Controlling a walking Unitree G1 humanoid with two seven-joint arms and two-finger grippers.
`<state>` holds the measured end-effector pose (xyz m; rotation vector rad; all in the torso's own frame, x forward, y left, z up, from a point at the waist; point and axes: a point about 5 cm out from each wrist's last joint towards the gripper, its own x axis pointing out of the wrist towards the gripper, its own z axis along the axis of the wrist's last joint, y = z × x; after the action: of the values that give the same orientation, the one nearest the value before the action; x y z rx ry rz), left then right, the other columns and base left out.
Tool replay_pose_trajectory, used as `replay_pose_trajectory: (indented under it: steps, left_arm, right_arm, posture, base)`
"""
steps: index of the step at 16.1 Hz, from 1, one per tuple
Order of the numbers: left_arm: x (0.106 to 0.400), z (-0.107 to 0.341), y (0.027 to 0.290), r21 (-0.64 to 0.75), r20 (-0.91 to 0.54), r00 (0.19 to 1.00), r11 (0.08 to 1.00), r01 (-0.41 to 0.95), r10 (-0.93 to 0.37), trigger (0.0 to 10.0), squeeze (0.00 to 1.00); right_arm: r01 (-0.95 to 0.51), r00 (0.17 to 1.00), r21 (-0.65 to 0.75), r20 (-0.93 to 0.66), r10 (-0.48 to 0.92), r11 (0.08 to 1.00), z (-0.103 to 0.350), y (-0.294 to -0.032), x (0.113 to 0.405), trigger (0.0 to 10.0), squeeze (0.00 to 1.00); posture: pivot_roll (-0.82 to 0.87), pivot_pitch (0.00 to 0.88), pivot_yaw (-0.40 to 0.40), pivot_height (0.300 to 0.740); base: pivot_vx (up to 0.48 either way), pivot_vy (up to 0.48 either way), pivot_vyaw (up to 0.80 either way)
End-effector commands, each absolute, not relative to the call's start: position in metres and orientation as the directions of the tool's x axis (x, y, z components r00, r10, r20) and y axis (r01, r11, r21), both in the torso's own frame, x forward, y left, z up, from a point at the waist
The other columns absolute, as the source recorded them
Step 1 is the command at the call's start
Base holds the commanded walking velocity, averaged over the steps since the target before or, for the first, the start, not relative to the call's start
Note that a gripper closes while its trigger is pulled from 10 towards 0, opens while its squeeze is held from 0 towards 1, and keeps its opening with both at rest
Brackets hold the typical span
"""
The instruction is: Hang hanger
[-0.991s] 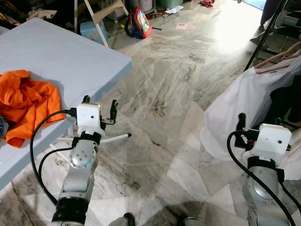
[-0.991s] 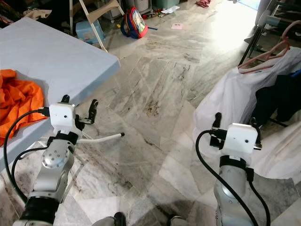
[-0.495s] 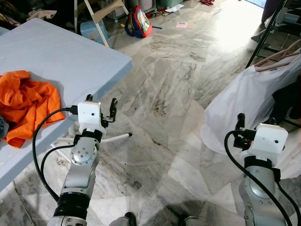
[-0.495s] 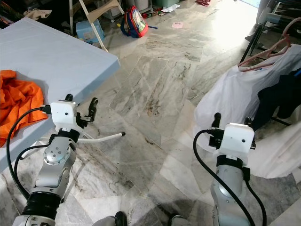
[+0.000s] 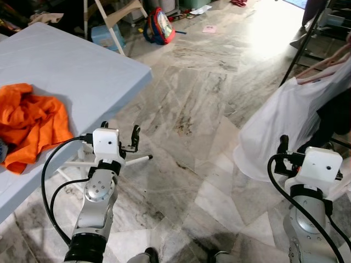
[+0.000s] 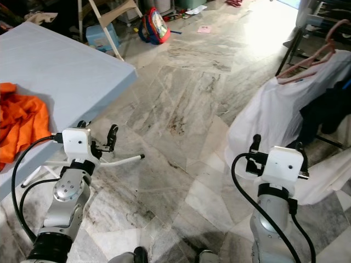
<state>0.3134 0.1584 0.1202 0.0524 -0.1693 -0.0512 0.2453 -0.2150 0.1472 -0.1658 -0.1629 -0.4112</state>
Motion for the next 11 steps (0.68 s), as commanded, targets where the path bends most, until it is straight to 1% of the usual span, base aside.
replay_pose_trajectory:
  steps: [1,3,4,5,6,7,8,9,11]
  left_arm:
    - [0.31,0.117,0.16,0.059,0.158,0.985,0.997,0.055,-0.063,10.0,1.0]
    - [0.311,0.115,0.158,0.067,0.136,0.987,0.995,0.072,-0.08,10.0,1.0]
    - [0.313,0.114,0.155,0.059,0.123,0.986,0.992,0.107,-0.114,10.0,1.0]
    - [0.314,0.115,0.153,0.062,0.12,0.983,0.99,0.129,-0.136,10.0,0.0]
    - [0.315,0.116,0.15,0.041,0.119,0.981,0.988,0.151,-0.155,10.0,0.0]
    - [0.315,0.116,0.148,0.033,0.12,0.979,0.986,0.162,-0.165,10.0,0.0]
    - [0.315,0.116,0.147,0.032,0.121,0.977,0.984,0.173,-0.176,10.0,0.0]
    - [0.314,0.116,0.146,0.031,0.121,0.975,0.983,0.182,-0.185,10.0,0.0]
    - [0.313,0.115,0.142,0.028,0.121,0.969,0.976,0.215,-0.216,10.0,0.0]
  right_arm:
    - [0.429,0.9,-0.136,0.154,-0.408,0.893,0.139,-0.221,0.241,10.0,1.0]
    - [0.448,0.892,-0.132,0.137,-0.431,0.884,0.138,-0.223,0.239,10.0,1.0]
    - [0.444,0.895,-0.124,0.123,-0.43,0.888,0.137,-0.222,0.239,10.0,1.0]
    - [0.433,0.899,-0.097,0.11,-0.423,0.896,0.135,-0.22,0.238,10.0,1.0]
    - [0.412,0.91,-0.099,0.092,-0.404,0.906,0.133,-0.216,0.239,10.0,1.0]
    - [0.416,0.909,-0.089,0.083,-0.41,0.905,0.132,-0.214,0.238,10.0,0.52]
    - [0.411,0.911,-0.088,0.081,-0.405,0.907,0.132,-0.213,0.238,10.0,0.45]
    - [0.409,0.912,-0.088,0.078,-0.403,0.908,0.131,-0.213,0.238,10.0,0.44]
    - [0.402,0.915,-0.091,0.077,-0.396,0.911,0.132,-0.212,0.238,10.0,0.38]
  posture:
    - [-0.07,0.231,0.101,0.74]
    - [-0.07,0.243,0.107,0.74]
    - [-0.07,0.25,0.108,0.74]
    - [-0.07,0.253,0.111,0.74]
    - [-0.08,0.256,0.112,0.74]
    - [-0.08,0.257,0.113,0.74]
    - [-0.08,0.259,0.113,0.74]
    - [-0.08,0.259,0.112,0.74]
    - [-0.08,0.261,0.109,0.74]
  base:
    - [0.0,0.0,0.0]
    - [0.0,0.0,0.0]
    - [0.0,0.0,0.0]
    - [0.0,0.0,0.0]
    - [0.0,0.0,0.0]
    - [0.0,0.0,-0.48]
    - [0.0,0.0,-0.8]
    - [0.0,0.0,-0.8]
    - [0.294,0.0,-0.8]
